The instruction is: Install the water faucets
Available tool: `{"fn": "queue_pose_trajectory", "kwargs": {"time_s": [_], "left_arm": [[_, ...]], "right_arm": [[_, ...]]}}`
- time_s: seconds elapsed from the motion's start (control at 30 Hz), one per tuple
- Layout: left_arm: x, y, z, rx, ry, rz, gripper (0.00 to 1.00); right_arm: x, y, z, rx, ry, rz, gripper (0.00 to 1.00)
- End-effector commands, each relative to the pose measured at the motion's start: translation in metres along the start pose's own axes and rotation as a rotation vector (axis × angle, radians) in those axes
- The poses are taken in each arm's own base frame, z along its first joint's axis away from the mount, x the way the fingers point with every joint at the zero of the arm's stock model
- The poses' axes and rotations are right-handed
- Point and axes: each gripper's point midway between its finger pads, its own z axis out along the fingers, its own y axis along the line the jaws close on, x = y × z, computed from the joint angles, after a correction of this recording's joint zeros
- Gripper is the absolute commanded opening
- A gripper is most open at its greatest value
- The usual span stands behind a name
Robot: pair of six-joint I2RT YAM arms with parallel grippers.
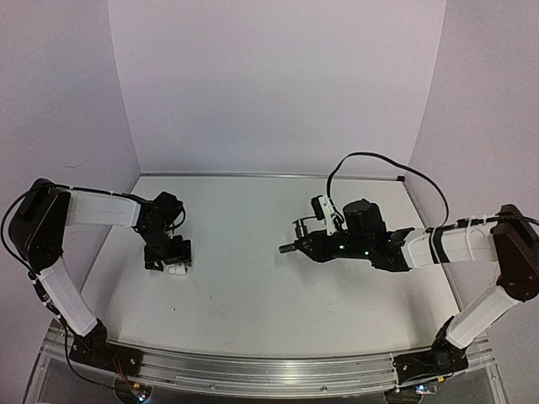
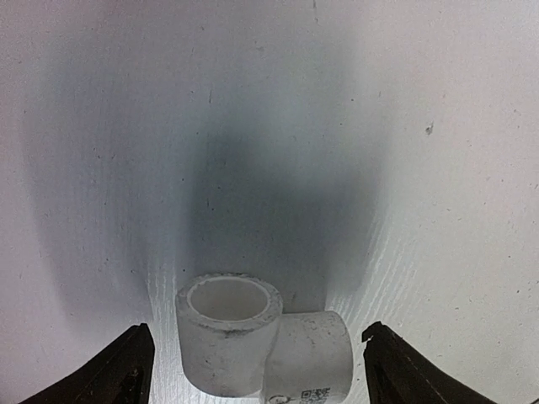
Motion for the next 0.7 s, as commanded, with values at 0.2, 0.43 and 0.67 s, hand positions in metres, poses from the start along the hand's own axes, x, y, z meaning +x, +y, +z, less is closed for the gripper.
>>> {"fn": "queue_pose_trajectory", "kwargs": {"time_s": [0.2,0.43,0.67], "left_arm": [[-0.032,-0.002,-0.025,-0.019,-0.127,-0.018,0.83],[-0.038,-0.001,-0.021,-0.03,-0.134,-0.021,0.65],[-0.032,0.004,-0.009,-0.055,-0.108,-0.019,0.55]], "right_arm": [[-0.016,0.014,-0.003,-0.055,-0.059,-0.006,0.0],[-0.017,0.015,-0.003,-0.056,-0.061,-0.005,0.0],[-0.015,0.015,-0.002,-0.058,-0.054,-0.003,0.0]]}}
